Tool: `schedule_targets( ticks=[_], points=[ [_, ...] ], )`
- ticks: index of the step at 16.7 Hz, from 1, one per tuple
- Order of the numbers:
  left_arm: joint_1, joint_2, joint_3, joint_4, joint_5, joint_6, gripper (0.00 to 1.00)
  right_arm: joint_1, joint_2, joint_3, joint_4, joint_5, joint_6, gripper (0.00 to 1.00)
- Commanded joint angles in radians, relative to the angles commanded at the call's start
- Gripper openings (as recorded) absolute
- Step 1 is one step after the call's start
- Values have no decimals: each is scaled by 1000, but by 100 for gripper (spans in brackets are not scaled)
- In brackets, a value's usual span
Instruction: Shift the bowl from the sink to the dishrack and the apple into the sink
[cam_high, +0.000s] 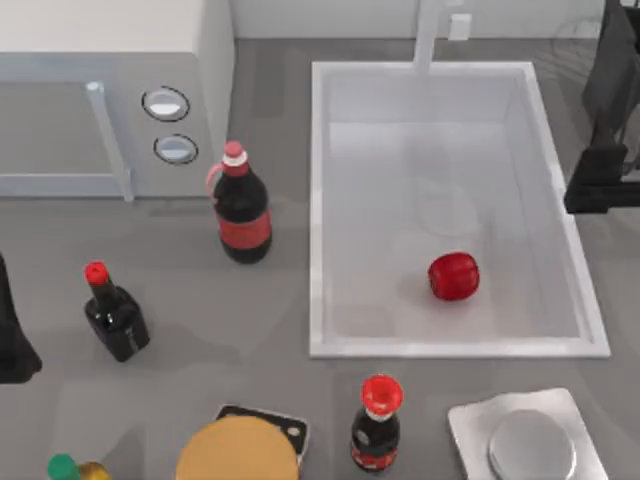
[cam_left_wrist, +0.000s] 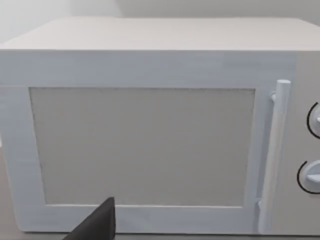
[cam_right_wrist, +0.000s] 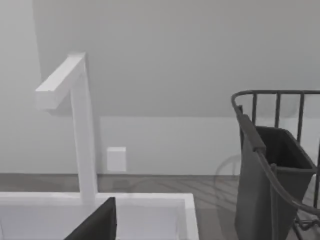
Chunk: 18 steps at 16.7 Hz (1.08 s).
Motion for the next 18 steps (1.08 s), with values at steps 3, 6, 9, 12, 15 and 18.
schedule_targets(
  ticks=[3, 6, 9, 12, 15, 18],
  points=[
    [0, 0, 0, 0, 0, 0, 100, -65, -350, -58, -196, -65, -1, 100],
    [0, 0, 0, 0, 0, 0, 100, -136, -701, -123, -432, -140, -2, 100],
    [0, 0, 0, 0, 0, 0, 100, -219, -977, -201, -661, -231, -4, 100],
    [0, 0, 0, 0, 0, 0, 100, -300, -1163, -279, -828, -315, -7, 100],
    [0, 0, 0, 0, 0, 0, 100, -352, -1258, -331, -907, -370, -11, 100],
    [0, 0, 0, 0, 0, 0, 100, -359, -1269, -338, -915, -377, -12, 100]
  ],
)
